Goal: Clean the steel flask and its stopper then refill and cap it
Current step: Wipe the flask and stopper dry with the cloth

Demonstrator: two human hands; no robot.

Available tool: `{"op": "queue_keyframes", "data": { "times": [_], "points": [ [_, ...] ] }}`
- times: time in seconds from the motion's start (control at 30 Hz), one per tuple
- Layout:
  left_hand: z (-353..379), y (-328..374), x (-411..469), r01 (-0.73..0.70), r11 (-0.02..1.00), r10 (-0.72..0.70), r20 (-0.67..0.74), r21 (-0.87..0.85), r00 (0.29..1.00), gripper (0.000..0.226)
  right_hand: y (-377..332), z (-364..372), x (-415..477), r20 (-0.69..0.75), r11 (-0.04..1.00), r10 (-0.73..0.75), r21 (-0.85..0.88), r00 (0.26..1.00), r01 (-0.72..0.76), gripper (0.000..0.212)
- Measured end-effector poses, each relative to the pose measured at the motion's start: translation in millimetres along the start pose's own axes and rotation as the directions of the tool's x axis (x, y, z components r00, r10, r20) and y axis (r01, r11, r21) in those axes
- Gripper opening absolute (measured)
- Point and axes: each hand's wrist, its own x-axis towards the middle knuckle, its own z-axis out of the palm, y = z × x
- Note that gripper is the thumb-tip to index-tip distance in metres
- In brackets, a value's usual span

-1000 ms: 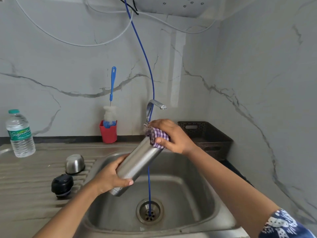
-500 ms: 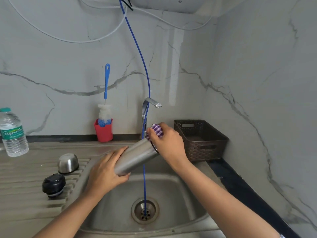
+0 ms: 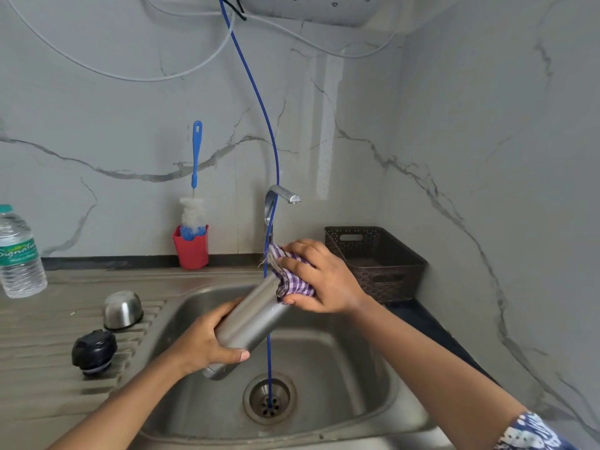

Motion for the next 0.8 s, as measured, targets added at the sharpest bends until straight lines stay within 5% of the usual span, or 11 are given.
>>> {"op": "queue_keyframes", "data": {
  "times": [0.13,0.23,0.4,0.5,0.57,0.63,0.8],
  "points": [
    [3.3,9.7,-4.0,-0.015,0.969,0.074,-0.226,0.248,0.971,0.092,-12.9,2.0,10.7,-0.058,0.955,0.289,0.092,0.956,-0.283,0.052],
    [1.8,12.2,-6.5,-0.030,0.886,0.220,-0.360,0.463,0.907,0.094,-23.1,-1.0,25.1,0.017,0.848,0.522,0.101,0.853,-0.521,0.051],
    [-2.6,21.4,-7.7,0.036,0.642,0.414,-0.385,0.766,0.825,0.099,-31.4,-4.9,40.5,0.195,0.604,0.783,-0.012,0.591,-0.797,0.044],
    [-5.0,21.3,-8.5,0.071,0.523,0.489,-0.368,0.849,0.791,0.103,-25.7,-7.0,42.9,0.382,0.319,0.871,0.041,0.310,-0.947,0.052],
    [-7.3,23.8,-8.2,0.075,0.477,0.513,-0.347,0.876,0.785,0.101,-23.4,-6.8,40.5,0.457,0.187,0.867,0.071,0.199,-0.980,0.057],
    [-8.3,25.5,-7.0,0.084,0.487,0.474,-0.344,0.869,0.811,0.101,-27.0,-3.6,33.9,0.381,0.230,0.892,0.084,0.245,-0.969,0.053],
    [-2.6,28.6,-4.1,0.063,0.737,0.176,-0.281,0.673,0.944,0.100,-31.4,4.0,8.2,0.028,0.551,0.827,0.157,0.561,-0.820,0.040]
  ]
}}
